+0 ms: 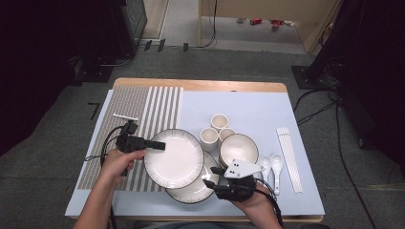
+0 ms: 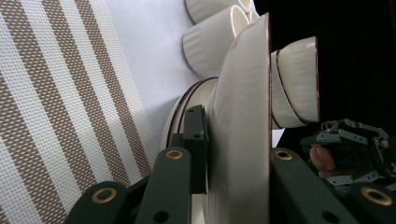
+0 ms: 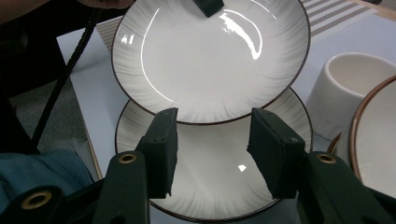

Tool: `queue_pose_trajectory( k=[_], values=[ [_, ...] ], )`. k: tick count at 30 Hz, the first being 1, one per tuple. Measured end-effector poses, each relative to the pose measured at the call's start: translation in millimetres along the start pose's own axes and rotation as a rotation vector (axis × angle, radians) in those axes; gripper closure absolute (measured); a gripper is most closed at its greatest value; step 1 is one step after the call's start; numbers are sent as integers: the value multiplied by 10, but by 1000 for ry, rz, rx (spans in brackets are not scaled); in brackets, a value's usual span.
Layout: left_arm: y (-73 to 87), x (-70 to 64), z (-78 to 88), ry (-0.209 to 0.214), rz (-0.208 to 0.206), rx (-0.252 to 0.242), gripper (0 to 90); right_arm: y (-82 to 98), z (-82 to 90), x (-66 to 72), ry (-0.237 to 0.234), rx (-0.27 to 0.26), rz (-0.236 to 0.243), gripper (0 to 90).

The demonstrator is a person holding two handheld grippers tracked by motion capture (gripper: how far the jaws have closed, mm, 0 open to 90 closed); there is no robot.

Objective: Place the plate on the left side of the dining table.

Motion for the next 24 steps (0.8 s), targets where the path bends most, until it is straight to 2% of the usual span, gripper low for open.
queue_pose_trajectory(
  k=[7,11,15,24],
  values=[
    [-26,20,40,-2,-2,-9,796,-32,65,-51,10,-10,-12,519],
    [-37,20,65,-14,0,-29,795,-50,101,-64,11,-8,-15,523],
    [-51,27,101,-7,8,-50,796,-65,136,-79,14,-7,-20,524],
    [-70,63,167,-11,12,-66,796,-79,177,-107,25,-12,-25,524]
  ],
)
Point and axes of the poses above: each handheld gripper's, and its own axes: z roughly backward along the jaws, y roughly out of its underside, x roughly to its left, the point moved 2 cm from there along -z, roughly forward along the jaws, and after that the axes turned 6 degrees about -y, right-handed, at the moved point
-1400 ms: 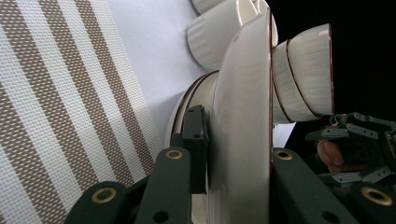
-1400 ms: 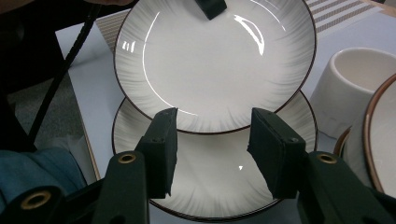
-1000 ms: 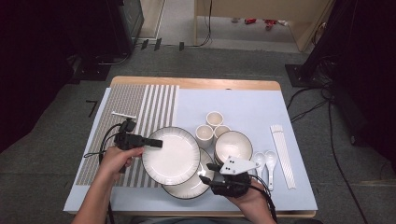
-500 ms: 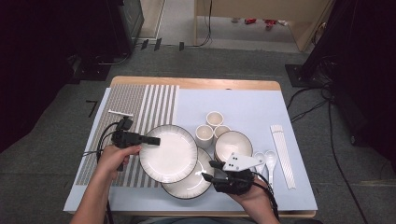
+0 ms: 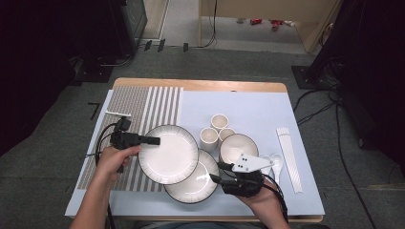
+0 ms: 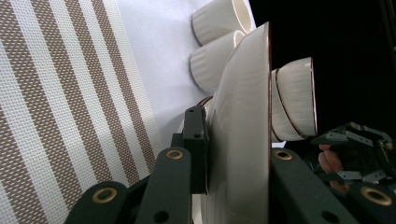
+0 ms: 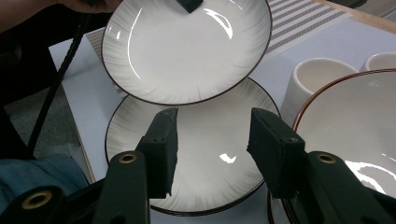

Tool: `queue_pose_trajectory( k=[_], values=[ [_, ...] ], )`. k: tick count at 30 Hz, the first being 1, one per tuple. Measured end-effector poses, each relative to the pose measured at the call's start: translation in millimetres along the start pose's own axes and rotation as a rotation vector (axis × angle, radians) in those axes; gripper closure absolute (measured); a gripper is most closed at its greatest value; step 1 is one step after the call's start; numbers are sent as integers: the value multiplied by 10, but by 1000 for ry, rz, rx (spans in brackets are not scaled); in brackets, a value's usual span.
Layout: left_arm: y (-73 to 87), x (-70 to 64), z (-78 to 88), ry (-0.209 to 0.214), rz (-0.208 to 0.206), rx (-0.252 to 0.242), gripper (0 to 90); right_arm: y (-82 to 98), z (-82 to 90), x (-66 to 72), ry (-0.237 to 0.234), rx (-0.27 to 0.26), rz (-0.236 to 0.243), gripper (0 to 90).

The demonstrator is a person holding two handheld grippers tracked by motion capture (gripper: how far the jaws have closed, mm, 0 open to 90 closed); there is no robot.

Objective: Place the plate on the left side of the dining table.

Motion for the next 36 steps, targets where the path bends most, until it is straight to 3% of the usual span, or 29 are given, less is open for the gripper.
queue_pose_trajectory(
  k=[36],
  values=[
    [-42,187,178,-33,45,-54,813,-22,241,-216,76,-30,-28,529]
  ],
)
Point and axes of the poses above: each handheld gripper's, and its own axes: z roughly backward along the jaws, y roughly out of its underside, x roughly to its left, the point moved 2 cm from there along -z, roughly forward along the jaws, and after that the axes turned 6 degrees about -y, right-handed, at the moved point
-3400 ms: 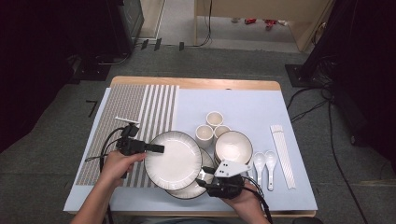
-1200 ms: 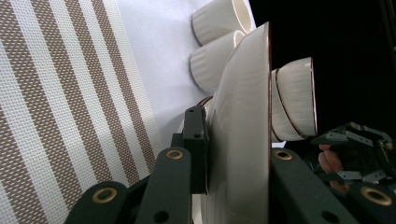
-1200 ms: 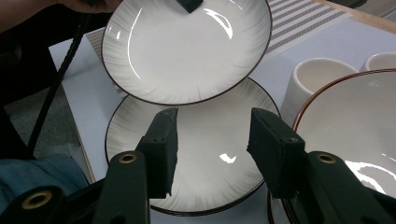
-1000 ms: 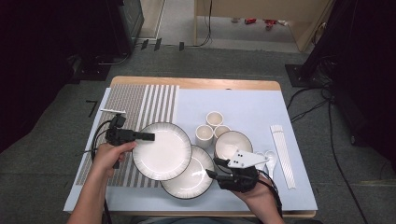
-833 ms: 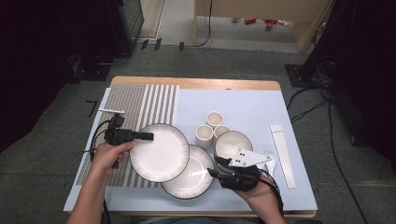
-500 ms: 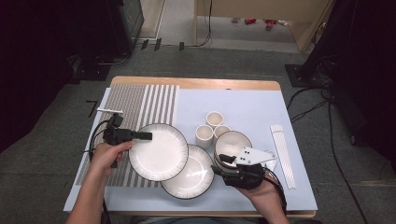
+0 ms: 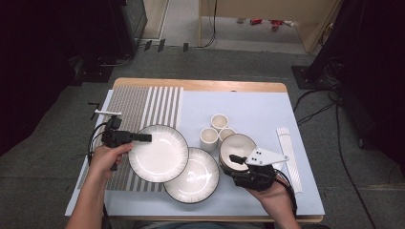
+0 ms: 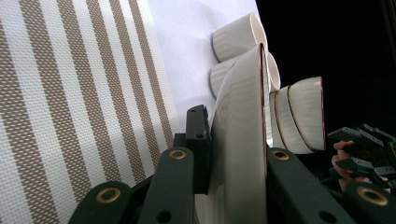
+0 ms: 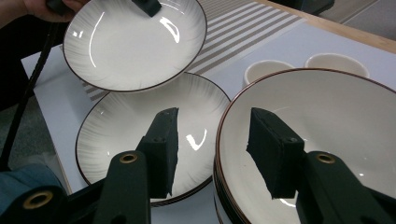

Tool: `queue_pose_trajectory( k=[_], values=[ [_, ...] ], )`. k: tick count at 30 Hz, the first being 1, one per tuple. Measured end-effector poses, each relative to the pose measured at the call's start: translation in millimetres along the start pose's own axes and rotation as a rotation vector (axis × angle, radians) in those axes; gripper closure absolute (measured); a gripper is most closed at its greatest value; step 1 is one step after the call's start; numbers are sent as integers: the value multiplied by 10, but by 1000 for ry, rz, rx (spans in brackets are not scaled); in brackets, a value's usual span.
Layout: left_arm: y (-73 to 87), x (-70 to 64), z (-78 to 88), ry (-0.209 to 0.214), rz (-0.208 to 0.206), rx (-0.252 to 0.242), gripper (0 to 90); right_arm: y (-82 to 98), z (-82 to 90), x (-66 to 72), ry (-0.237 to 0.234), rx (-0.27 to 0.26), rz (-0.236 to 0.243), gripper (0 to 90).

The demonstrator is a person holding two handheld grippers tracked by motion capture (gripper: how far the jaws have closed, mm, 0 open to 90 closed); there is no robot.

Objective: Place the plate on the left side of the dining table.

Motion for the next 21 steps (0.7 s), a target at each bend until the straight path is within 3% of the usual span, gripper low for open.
queue_pose_trajectory(
  k=[10,21],
  values=[
    [-62,47,66,2,18,-10,814,2,41,-74,14,-4,-15,530],
    [-183,38,26,-6,8,4,814,14,75,-136,30,-6,-27,530]
  ],
)
Point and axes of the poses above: each handheld gripper's, and its own axes: z roughly backward along the jaws, y roughly out of its underside, x roughly to its left, the point moved 2 cm from there along -z, roughly forward along the jaws, and after that the axes turned 6 degrees about -y, right-handed, at the moved point
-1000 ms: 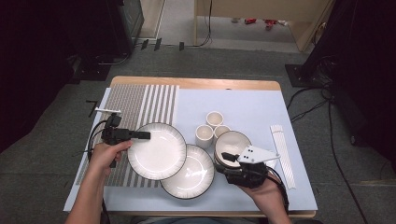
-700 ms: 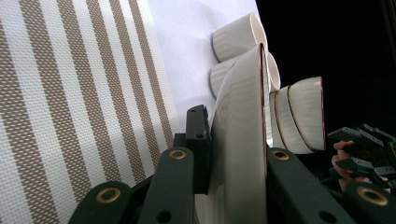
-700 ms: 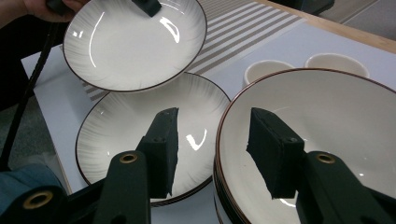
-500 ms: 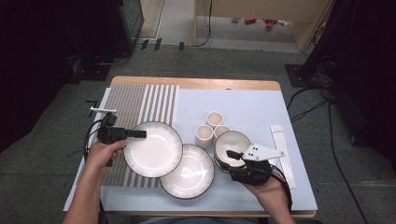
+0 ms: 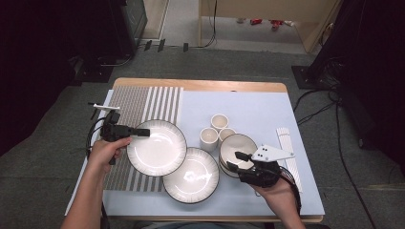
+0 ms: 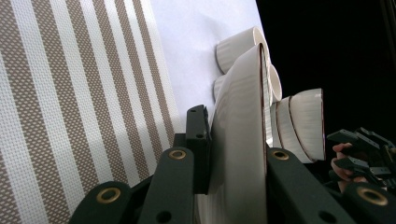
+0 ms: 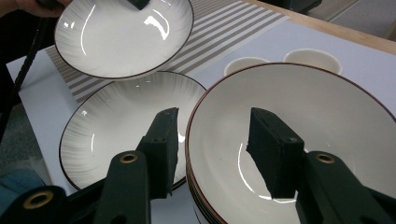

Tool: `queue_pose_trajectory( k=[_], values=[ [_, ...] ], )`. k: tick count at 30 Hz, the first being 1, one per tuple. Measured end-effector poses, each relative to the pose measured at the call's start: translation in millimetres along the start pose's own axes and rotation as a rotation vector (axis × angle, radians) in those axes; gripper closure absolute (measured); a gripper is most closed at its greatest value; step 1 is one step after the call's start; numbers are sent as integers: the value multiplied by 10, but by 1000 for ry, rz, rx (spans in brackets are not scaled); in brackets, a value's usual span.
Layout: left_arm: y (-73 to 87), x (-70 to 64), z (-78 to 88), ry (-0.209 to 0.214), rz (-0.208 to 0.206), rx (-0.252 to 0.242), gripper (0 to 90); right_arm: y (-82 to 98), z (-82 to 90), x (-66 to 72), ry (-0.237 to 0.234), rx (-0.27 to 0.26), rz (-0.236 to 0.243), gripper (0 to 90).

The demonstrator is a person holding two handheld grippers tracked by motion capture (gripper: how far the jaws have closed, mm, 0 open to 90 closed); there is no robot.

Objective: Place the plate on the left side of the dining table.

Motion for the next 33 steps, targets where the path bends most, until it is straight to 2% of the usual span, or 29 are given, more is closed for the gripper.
queue_pose_trajectory(
  k=[8,33],
  values=[
    [-70,-6,-11,15,-2,-12,814,15,47,-61,16,1,-2,529],
    [-126,170,53,-15,6,-38,814,23,176,-208,56,-12,-22,524]
  ],
)
Point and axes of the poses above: each handheld gripper's, and its own axes: z roughly backward along the jaws, y roughly out of its underside, x roughly to its left, the point moved 2 cm from there along -z, roughly forward along the jaws, and after that the axes turned 6 degrees about -y, right-handed, at the moved point
